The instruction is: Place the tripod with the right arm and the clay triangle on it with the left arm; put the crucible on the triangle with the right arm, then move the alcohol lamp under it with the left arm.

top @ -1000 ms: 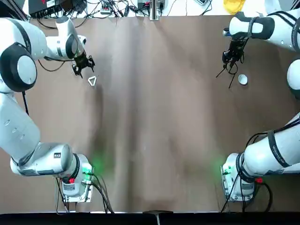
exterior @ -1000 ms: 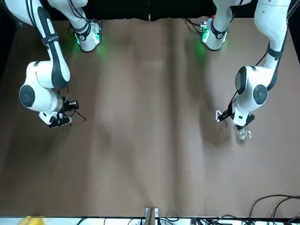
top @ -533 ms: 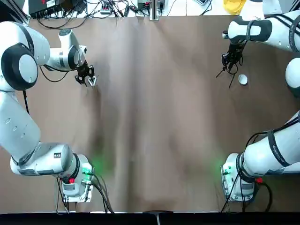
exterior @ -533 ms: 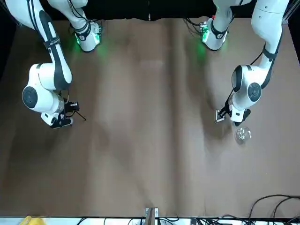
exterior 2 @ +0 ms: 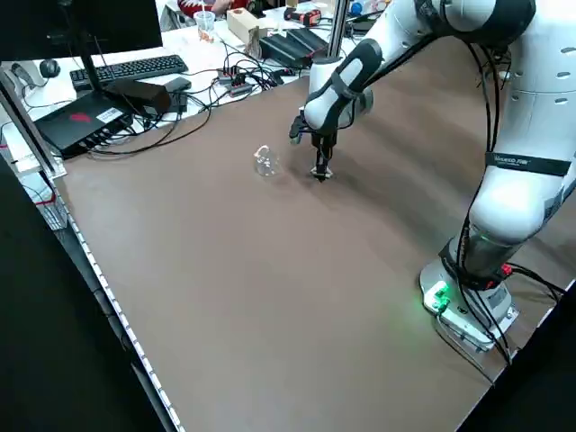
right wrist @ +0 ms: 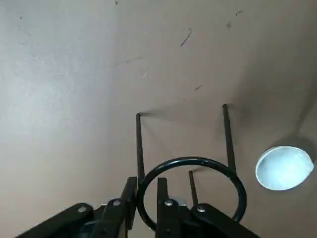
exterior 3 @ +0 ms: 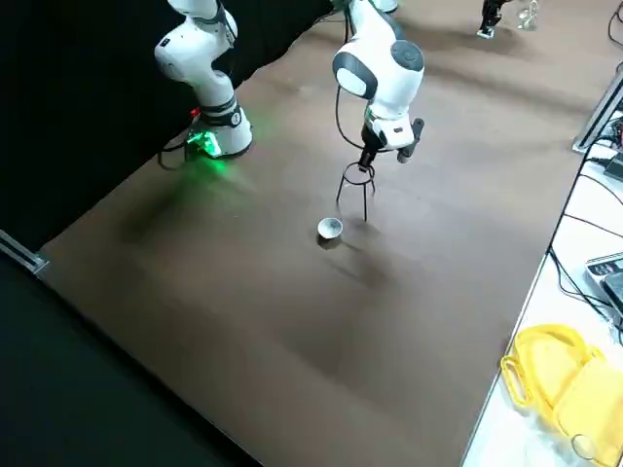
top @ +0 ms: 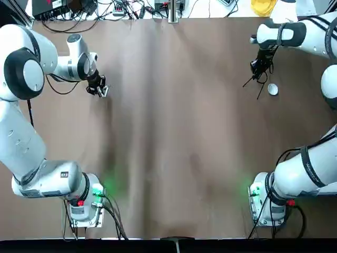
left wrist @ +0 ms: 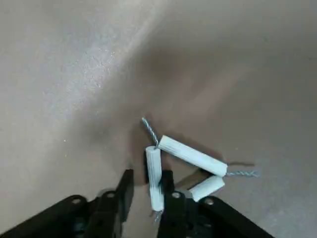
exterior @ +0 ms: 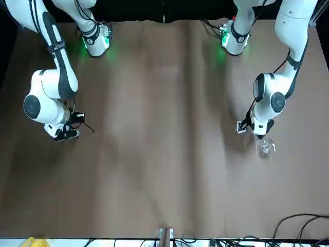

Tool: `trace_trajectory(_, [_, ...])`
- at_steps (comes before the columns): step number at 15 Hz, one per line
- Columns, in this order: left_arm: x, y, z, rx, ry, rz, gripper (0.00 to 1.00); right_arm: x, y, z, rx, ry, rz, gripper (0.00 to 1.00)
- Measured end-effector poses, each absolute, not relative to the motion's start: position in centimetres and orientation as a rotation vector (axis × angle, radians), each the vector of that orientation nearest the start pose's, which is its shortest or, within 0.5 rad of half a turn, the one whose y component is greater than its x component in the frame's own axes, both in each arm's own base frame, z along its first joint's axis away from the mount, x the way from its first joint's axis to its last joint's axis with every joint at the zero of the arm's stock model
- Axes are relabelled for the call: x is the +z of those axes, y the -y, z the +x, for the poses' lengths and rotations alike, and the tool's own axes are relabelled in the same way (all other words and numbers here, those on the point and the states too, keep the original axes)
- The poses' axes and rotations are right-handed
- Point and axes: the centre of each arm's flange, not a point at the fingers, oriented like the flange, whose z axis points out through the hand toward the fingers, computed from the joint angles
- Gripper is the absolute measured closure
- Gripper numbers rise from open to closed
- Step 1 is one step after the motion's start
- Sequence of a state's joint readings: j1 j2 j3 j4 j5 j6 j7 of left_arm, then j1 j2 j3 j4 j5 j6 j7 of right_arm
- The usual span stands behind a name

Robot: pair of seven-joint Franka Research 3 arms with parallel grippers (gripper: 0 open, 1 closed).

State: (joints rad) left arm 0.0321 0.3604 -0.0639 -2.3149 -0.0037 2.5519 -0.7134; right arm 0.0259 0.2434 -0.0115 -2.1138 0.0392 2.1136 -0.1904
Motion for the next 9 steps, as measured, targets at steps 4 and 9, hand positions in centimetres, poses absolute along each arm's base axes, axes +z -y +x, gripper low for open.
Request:
trace_trajectory(4, [17.65, 1.79, 51.06, 0.191, 1.089, -2.918, 0.81, 28.12, -0.94, 54.55, 0.370, 0.277, -3.058, 0.88])
trace_trajectory(9, [18.03, 1.93, 51.88, 0.169, 1.100, -2.921, 0.87, 28.28, -1.14, 54.70, 0.360, 0.283, -3.059, 0.91])
